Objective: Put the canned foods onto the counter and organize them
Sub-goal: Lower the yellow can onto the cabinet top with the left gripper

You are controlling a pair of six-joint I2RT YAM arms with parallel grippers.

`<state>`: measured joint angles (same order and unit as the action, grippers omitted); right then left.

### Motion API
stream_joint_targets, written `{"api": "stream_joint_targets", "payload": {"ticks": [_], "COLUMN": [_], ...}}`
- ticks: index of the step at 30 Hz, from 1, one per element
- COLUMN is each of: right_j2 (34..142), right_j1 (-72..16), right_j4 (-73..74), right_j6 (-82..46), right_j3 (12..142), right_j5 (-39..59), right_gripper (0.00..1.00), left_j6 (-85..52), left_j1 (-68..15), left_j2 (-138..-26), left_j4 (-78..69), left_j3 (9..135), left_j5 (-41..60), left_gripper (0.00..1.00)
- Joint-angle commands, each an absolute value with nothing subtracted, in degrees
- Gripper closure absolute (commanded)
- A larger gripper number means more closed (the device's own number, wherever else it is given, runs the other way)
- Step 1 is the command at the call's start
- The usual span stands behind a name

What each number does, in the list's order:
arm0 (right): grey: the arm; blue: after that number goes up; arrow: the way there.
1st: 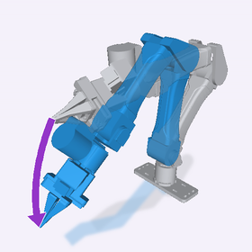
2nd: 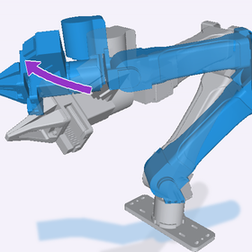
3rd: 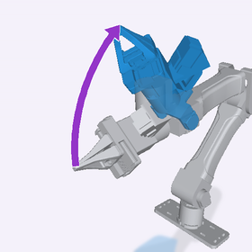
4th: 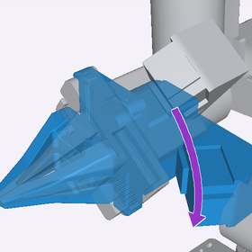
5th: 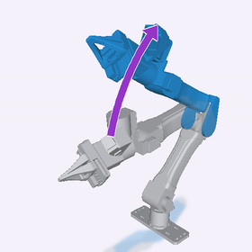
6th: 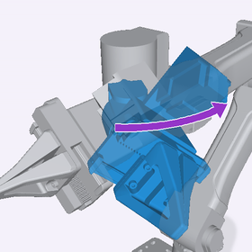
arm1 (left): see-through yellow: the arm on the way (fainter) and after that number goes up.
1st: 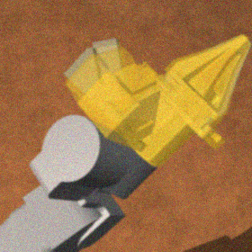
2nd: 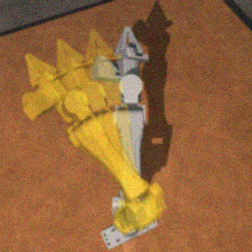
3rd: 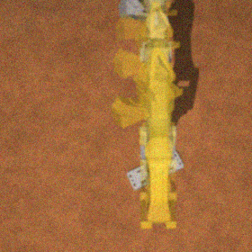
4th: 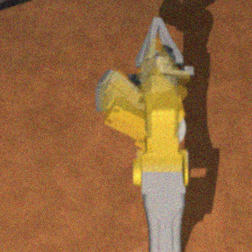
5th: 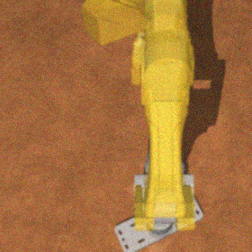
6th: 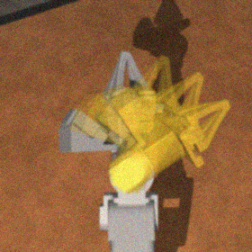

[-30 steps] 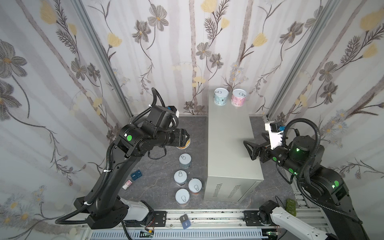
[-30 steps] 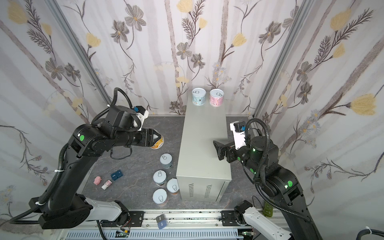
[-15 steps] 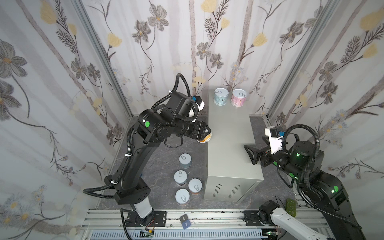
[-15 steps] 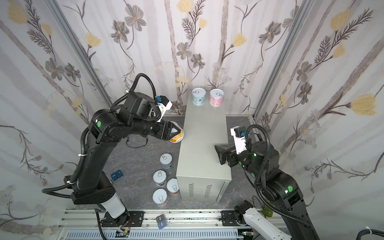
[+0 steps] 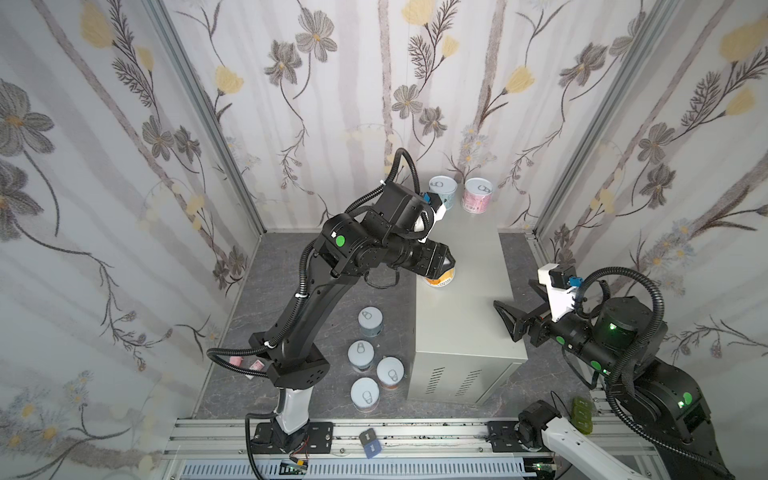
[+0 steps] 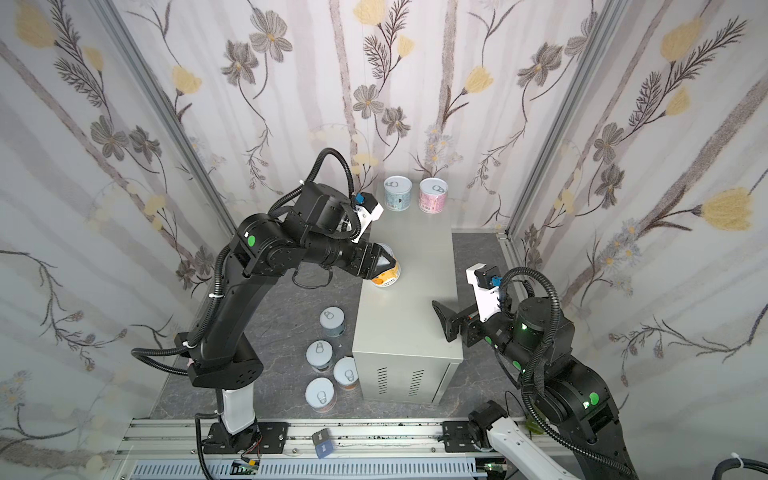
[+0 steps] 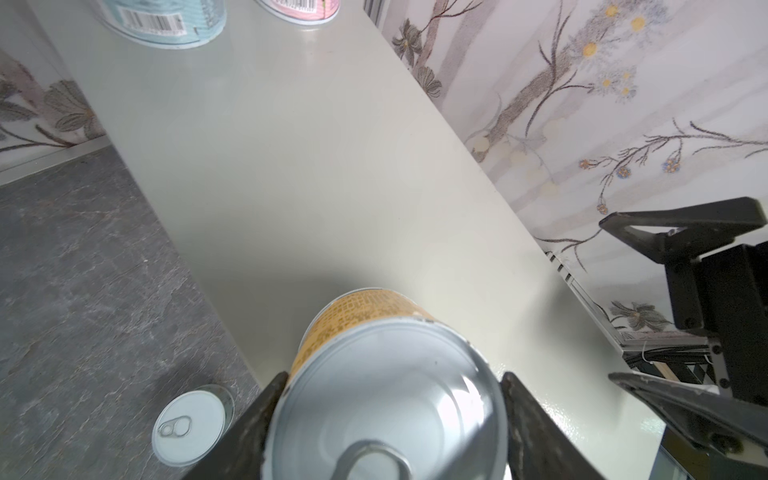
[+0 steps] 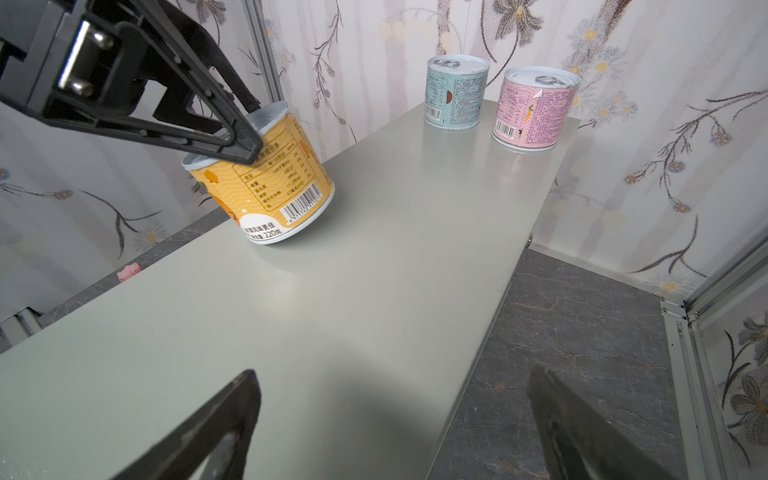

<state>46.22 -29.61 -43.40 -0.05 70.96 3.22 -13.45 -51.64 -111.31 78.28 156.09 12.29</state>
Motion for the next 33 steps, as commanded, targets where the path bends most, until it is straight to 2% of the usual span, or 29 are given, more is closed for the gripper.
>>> {"api": "stream_joint_targets", "payload": {"ticks": [1,7,14,16,21,28,33], "right_j2": [45.97,45.99,45.18,45.02,44.06,44.01,46.58], "right_j1": [-29.65,-29.70,-29.62,-29.64,-29.66,-29.66,-29.82], "right_j4": [-40.94,-40.50,-39.90,-39.95,-39.18,-34.44,-32.03], "right_j6": [0.92,0.62,0.00,-0.49,-1.91,-3.44,-4.26], "right_j3": [70.41,69.53,69.00,69.07,68.62,66.12,66.76], "right_j5": [5.59,5.83,6.85,7.07,8.59,10.46,11.87], "right_gripper": [0.00,0.00,0.00,0.00,0.00,0.00,0.00], "left_j6": [-13.27,-13.44,-13.46,-13.27,-12.35,-11.60,-10.98], "left_j1": [-52.18,-53.31,-53.77,-53.78,-53.79,-52.81,-50.61], "left_j2": [-112.81,-114.49,-115.33,-115.25,-113.93,-109.06,-99.36], "left_j4": [77.53,74.53,71.78,71.29,69.55,68.36,63.74], "left_j3": [156.73,156.71,156.62,156.62,156.56,155.64,143.62], "left_j5": [14.15,14.82,15.09,14.94,13.17,11.39,11.37], "left_gripper": [0.59,0.48,0.24,0.21,0.01,0.00,0.00]}}
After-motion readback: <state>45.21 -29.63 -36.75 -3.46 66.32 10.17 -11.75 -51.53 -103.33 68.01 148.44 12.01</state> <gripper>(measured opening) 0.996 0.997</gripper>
